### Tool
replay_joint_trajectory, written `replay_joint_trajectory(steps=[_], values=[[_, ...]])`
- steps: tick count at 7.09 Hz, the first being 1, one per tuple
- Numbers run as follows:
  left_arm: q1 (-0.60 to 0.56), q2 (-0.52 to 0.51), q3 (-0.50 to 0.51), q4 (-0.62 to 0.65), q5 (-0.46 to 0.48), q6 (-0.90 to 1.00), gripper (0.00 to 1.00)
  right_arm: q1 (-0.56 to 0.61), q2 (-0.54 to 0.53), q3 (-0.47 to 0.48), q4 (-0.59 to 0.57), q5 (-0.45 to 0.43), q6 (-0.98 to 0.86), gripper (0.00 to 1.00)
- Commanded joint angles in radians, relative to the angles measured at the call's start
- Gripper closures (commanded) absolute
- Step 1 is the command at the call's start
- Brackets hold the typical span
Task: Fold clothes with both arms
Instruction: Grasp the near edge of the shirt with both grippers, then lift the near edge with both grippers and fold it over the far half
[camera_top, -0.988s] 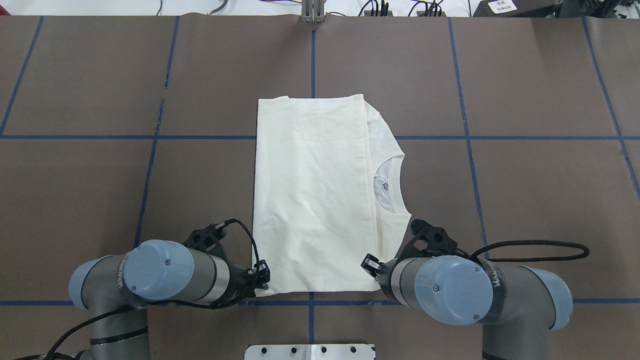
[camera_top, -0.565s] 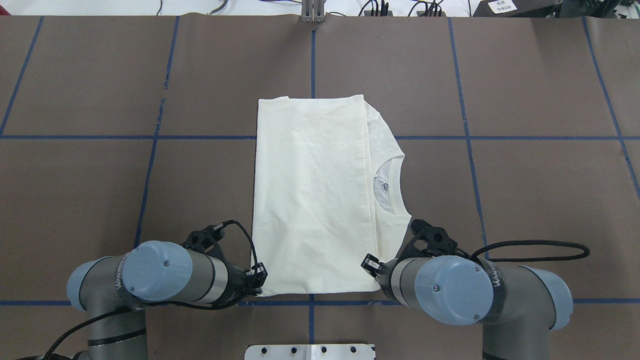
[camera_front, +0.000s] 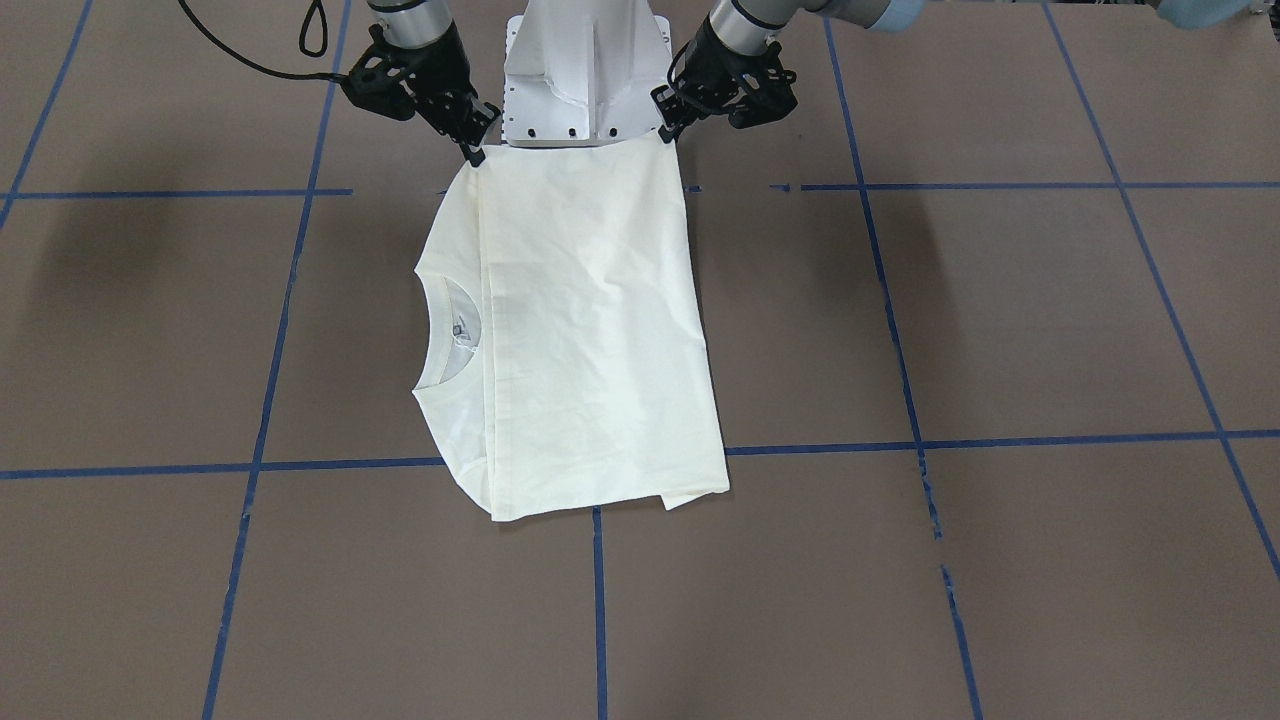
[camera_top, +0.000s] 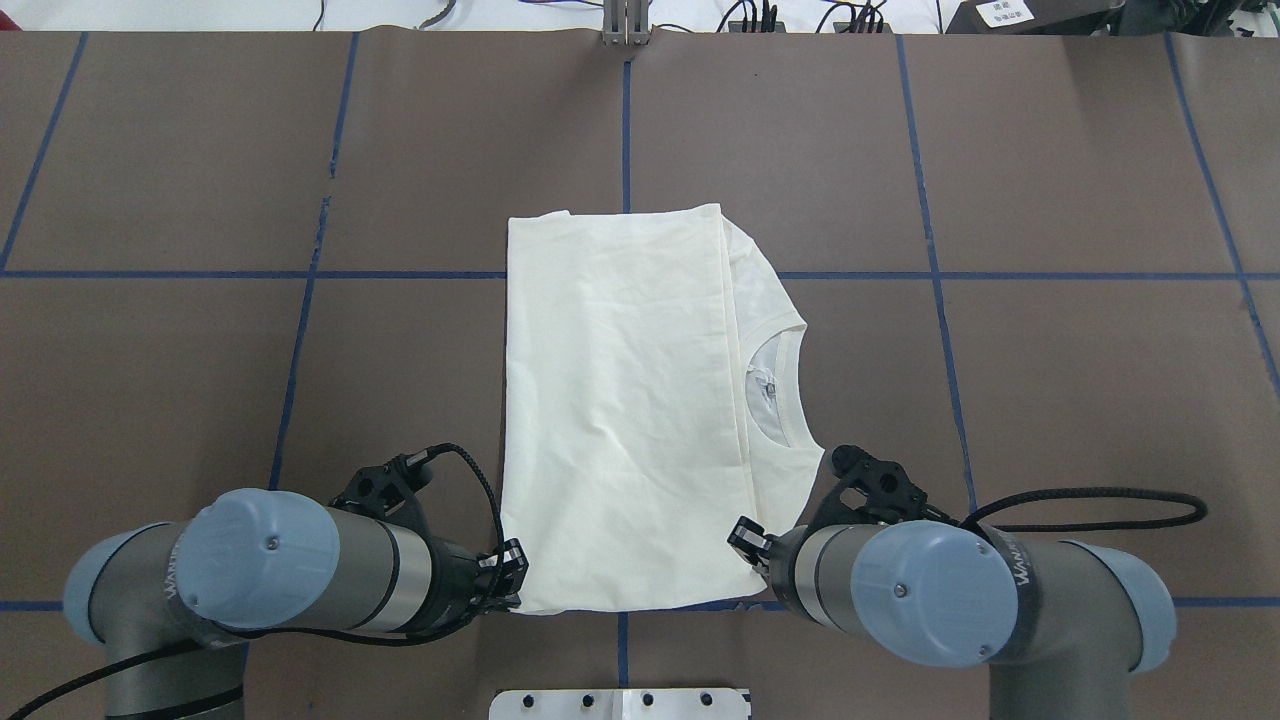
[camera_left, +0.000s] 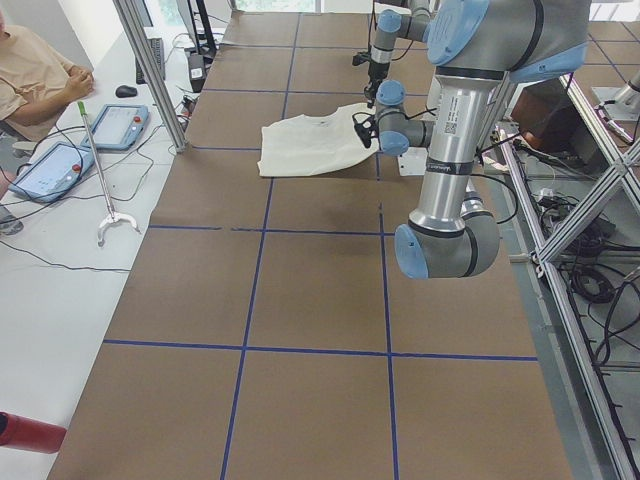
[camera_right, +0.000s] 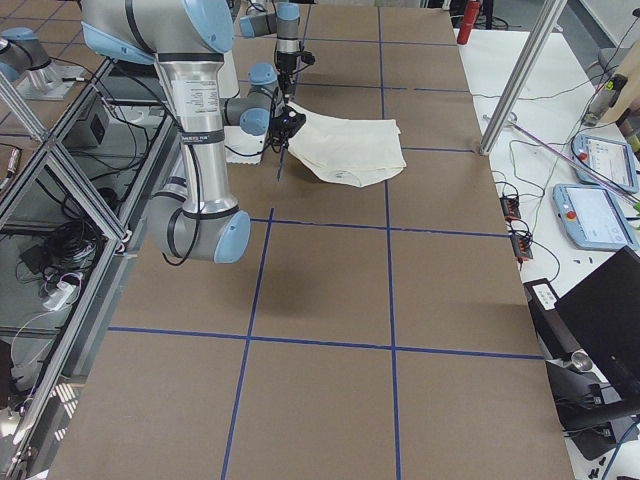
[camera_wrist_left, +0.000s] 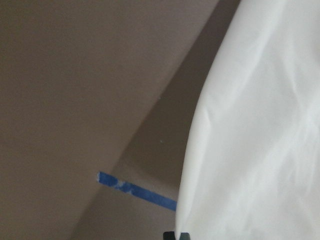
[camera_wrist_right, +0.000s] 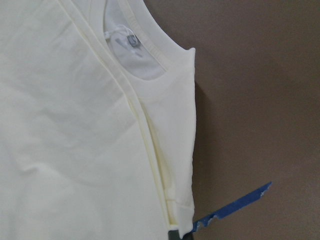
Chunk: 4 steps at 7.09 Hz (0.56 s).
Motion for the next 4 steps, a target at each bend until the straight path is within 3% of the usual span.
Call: replay_joint_trajectory(steps=[1,3,4], values=[[-0.100,-0.045,-0.022,0.045,-0.012,0.034,1.00,0.123,0.030,0.017,-0.006,0.025,-0.008,1.00],[-0.224,-0.091,0.054,0.047,-0.016,0.150,1.00,0.328,0.207,-0.195,-0.002,0.196,-0.037,1.00],[-0.261,-0.137,0.123,0.045,-0.017,0.170,1.00,0.385,0.249,-0.264,0.001,0.206,-0.078,1.00]])
